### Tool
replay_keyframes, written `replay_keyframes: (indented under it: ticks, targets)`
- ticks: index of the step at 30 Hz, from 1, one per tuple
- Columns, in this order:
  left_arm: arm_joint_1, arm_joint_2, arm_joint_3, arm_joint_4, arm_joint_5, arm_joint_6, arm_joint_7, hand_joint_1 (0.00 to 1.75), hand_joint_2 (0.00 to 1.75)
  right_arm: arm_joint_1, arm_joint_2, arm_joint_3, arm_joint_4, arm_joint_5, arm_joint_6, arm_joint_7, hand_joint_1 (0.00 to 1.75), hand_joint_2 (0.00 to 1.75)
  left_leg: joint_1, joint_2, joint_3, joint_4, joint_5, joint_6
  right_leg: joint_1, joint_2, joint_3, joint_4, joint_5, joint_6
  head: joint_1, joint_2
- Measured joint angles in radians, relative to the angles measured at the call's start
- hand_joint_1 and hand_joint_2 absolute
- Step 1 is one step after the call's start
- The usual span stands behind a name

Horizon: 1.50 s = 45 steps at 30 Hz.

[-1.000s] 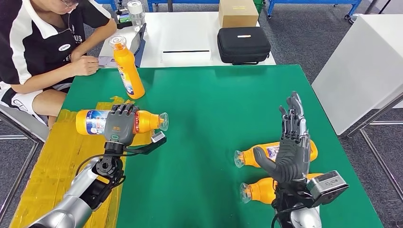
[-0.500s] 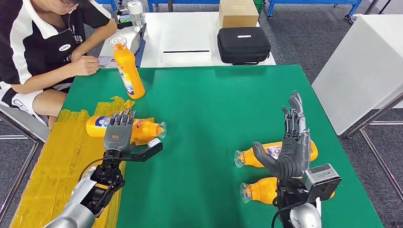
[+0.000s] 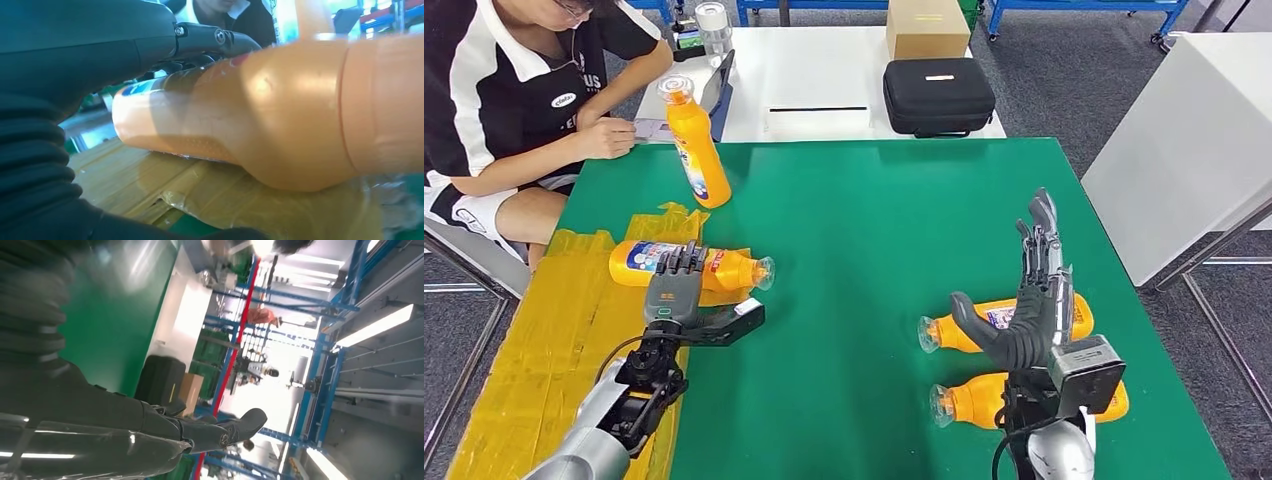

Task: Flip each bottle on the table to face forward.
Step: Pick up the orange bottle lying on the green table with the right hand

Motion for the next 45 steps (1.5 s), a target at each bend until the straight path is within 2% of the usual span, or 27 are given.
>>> replay_keyframes:
  ticks: [2,6,8,10,16,23,26,30,33,36,41,45]
  targets:
    - [0.006,-0.018,0.032,-0.014,0.116,0.002,-0.108,0.00,0.00,-0.004,0.000,0.000,0.002,0.057,-0.034,0.000,0.00,1.75,0.000,-0.002,0.000,0.000,0.000,0.001,0.000,-0.002,0.000,0.000,0.000,0.000,0.000,0.000]
    - [0.074,-0.073,0.093,-0.174,0.587,-0.091,-0.410,0.00,1.75,-0.008,-0.001,-0.006,0.002,0.228,-0.114,0.010,0.00,1.75,-0.001,-0.002,0.000,0.000,0.001,0.001,0.000,-0.003,0.000,0.000,0.000,0.000,0.000,0.000]
    - [0.128,-0.094,0.096,-0.308,0.733,-0.107,-0.464,0.00,1.75,-0.007,-0.002,-0.014,0.002,0.271,-0.129,0.015,0.00,1.75,-0.001,-0.001,-0.001,0.000,0.000,0.001,-0.001,-0.002,-0.001,0.000,0.001,0.001,0.000,0.000]
    - [0.168,-0.105,0.090,-0.431,0.796,-0.102,-0.470,0.00,1.75,-0.006,-0.003,-0.020,0.002,0.283,-0.136,0.016,0.00,1.75,-0.001,0.000,-0.001,0.000,0.000,0.001,-0.001,-0.002,-0.001,0.000,0.001,0.001,0.000,0.000]
    - [0.241,-0.121,0.056,-0.670,0.827,0.022,-0.494,0.00,1.75,0.001,-0.006,-0.035,0.002,0.286,-0.156,0.011,0.00,1.75,-0.001,-0.001,-0.001,0.000,0.000,0.002,0.000,-0.002,-0.002,0.000,0.000,0.001,0.000,0.000]
    - [0.294,-0.128,-0.023,-0.851,0.857,0.077,-0.522,0.00,1.75,0.010,-0.014,-0.035,0.004,0.322,-0.177,0.007,0.00,1.75,-0.001,-0.001,-0.001,0.000,0.000,0.002,0.000,-0.002,-0.002,0.000,0.000,0.001,0.000,0.000]
    - [0.301,-0.128,-0.045,-0.888,0.882,0.095,-0.538,0.00,1.75,0.011,-0.020,-0.035,0.004,0.422,-0.190,0.030,0.00,1.75,-0.001,-0.001,-0.001,0.000,0.000,0.002,0.000,-0.002,-0.001,-0.001,0.000,0.001,0.000,0.000]
    - [0.303,-0.128,-0.068,-0.906,0.930,0.081,-0.551,0.00,1.75,0.010,-0.047,-0.039,0.007,0.672,-0.152,0.121,0.00,1.75,-0.001,-0.001,-0.001,0.000,0.000,0.002,0.000,-0.003,-0.001,-0.001,0.000,0.001,0.000,0.000]
    - [0.304,-0.128,-0.076,-0.908,0.958,0.055,-0.564,0.00,1.75,0.010,-0.096,-0.050,0.010,0.835,-0.025,0.190,0.00,1.75,-0.001,-0.002,-0.001,0.000,0.000,0.002,-0.001,-0.003,-0.001,-0.001,0.000,0.002,0.000,0.000]
    - [0.305,-0.127,-0.078,-0.908,0.987,0.032,-0.582,0.00,1.75,0.000,-0.177,-0.077,0.017,0.889,0.077,0.193,0.00,1.75,-0.002,-0.003,-0.002,0.000,0.000,0.002,-0.001,-0.003,-0.001,-0.001,0.001,0.002,0.000,0.000]
    - [0.305,-0.122,-0.083,-0.900,1.025,0.017,-0.609,0.00,1.75,-0.025,-0.332,-0.145,0.036,0.899,0.163,0.136,0.00,1.75,-0.005,-0.003,-0.002,0.000,0.000,0.004,-0.003,-0.003,-0.001,-0.001,0.001,0.003,0.000,0.000]
    - [0.305,-0.117,-0.091,-0.893,1.029,0.017,-0.613,0.00,1.75,-0.038,-0.400,-0.176,0.049,0.904,0.179,0.123,0.00,1.75,-0.005,-0.002,-0.002,0.000,-0.001,0.004,-0.003,-0.003,-0.001,-0.001,0.001,0.003,0.000,0.000]
